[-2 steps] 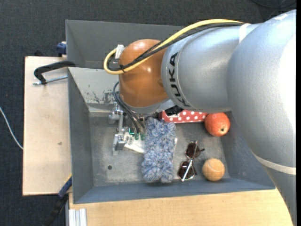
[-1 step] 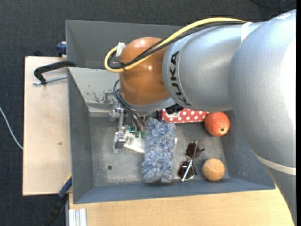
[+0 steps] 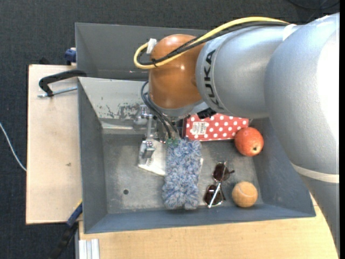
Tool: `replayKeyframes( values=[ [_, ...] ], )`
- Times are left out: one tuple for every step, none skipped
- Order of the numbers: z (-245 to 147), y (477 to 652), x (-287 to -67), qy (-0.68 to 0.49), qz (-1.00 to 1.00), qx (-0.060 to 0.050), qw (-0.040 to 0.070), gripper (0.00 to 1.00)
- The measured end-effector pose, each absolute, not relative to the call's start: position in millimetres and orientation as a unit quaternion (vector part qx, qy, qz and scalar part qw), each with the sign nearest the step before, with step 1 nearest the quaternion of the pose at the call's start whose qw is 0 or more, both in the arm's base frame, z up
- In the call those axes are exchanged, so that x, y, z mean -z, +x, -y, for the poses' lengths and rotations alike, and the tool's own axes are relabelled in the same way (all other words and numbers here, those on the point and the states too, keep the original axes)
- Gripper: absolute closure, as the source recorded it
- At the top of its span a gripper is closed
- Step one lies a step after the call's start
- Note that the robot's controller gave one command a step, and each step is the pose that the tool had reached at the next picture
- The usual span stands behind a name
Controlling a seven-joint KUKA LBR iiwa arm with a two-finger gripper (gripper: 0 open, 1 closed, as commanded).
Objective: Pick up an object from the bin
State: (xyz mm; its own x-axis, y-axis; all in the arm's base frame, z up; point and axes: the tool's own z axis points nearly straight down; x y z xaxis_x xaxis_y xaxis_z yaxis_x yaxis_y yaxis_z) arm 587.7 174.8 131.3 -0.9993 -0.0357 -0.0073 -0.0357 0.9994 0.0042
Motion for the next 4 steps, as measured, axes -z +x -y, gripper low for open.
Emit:
replayKeyframes(
  values=[
    [-116, 574.9, -135, -0.050, -0.999, 0.000, 0.000, 0.00],
    [-158, 532.8, -85, -0.151, -0.988, -0.001, 0.000, 1.00],
    [-158, 533.0, -85, -0.151, -0.989, -0.001, 0.000, 1.00],
    [-173, 542.3, -98, -0.230, -0.973, 0.000, 0.000, 1.00]
  ],
)
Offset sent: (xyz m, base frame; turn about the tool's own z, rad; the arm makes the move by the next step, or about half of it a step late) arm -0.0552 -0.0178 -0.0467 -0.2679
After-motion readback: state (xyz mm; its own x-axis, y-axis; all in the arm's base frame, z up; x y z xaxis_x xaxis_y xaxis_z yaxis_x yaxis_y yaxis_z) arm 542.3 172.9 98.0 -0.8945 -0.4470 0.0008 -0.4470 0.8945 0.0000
